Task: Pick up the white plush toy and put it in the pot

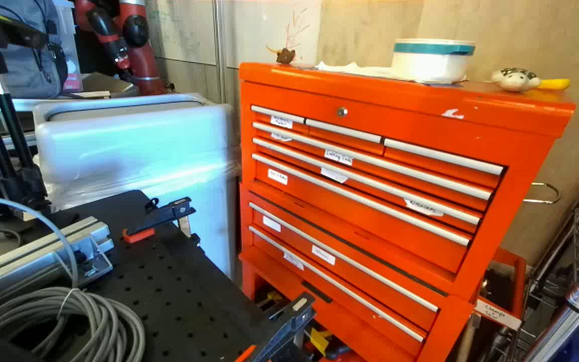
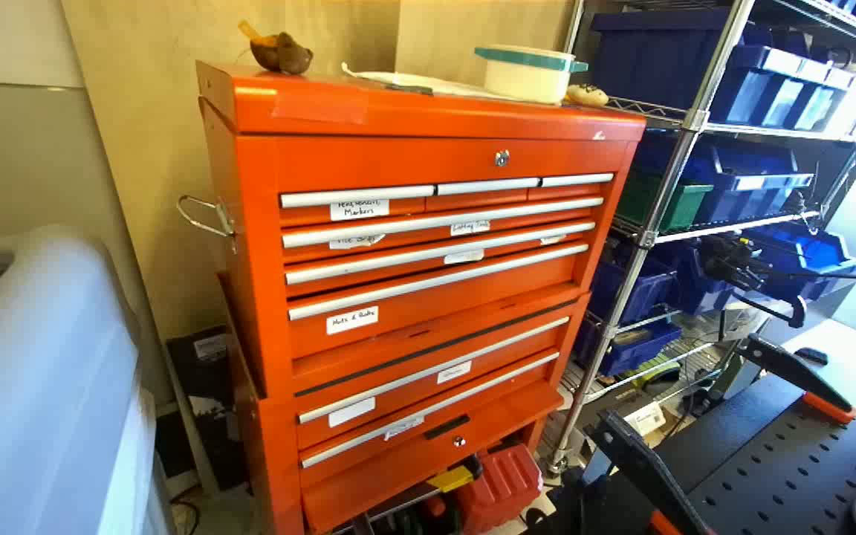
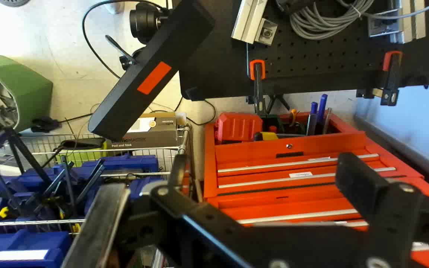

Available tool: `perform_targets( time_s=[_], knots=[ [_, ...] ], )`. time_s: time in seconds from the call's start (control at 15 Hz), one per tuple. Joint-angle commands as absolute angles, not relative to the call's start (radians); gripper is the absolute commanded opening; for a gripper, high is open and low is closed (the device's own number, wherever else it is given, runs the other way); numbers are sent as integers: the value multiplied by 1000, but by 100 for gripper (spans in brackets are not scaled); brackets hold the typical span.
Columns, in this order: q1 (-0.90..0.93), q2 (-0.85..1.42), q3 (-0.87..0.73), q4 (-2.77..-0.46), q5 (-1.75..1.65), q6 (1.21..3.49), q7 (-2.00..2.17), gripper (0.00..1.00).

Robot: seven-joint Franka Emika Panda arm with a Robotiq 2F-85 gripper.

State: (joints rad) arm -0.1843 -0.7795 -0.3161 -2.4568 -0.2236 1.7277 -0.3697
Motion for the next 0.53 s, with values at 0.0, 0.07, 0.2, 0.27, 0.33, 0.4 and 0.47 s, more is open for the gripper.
perform_targets(
  time_s=[0.0,0.07,0.2,0.27,0.33,0.4,0.47],
  knots=[
    [-179,-780,-319,-2454,-226,1725,-367,100],
    [-179,-780,-319,-2453,-226,1725,-367,100],
    [-179,-780,-319,-2453,-226,1725,-367,100],
    [-179,-780,-319,-2453,-226,1725,-367,100],
    [-179,-780,-319,-2453,-226,1725,-367,100],
    [-177,-765,-318,-2450,-224,1725,-362,100],
    [-173,-736,-317,-2443,-218,1735,-347,100]
  ],
)
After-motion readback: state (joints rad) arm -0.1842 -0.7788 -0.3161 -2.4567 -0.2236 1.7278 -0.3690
